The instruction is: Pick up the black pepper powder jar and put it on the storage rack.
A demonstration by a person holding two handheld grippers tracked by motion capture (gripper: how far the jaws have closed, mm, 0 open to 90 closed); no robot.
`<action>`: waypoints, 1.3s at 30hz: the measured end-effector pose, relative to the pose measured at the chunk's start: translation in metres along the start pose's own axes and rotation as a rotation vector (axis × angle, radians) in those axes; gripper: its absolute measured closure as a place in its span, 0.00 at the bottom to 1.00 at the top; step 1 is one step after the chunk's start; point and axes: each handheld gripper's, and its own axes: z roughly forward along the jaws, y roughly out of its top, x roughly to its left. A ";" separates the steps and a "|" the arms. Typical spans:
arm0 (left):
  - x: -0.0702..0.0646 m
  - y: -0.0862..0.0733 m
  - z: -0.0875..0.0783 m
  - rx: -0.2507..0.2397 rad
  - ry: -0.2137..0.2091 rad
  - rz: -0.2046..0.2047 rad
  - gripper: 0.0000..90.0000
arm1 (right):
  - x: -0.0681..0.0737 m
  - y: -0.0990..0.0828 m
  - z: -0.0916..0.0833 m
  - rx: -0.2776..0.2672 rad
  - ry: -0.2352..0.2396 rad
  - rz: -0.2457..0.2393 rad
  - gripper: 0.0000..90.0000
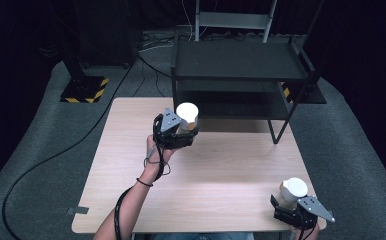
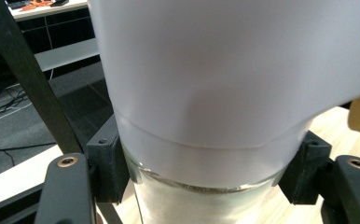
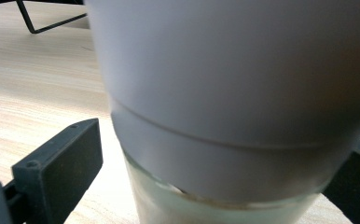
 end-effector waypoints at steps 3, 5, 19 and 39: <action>0.000 0.008 0.002 0.007 0.014 -0.017 0.34 | 0.000 0.000 0.000 0.001 0.000 -0.001 0.00; 0.001 0.011 0.003 0.003 0.016 -0.019 0.34 | 0.000 0.000 0.000 0.001 0.001 -0.006 0.00; 0.005 0.036 0.009 -0.004 0.022 -0.010 0.34 | -0.001 0.000 0.000 0.002 0.005 -0.008 0.00; 0.019 0.058 0.010 -0.021 0.002 -0.052 0.34 | 0.000 0.001 0.000 0.003 0.005 -0.008 0.00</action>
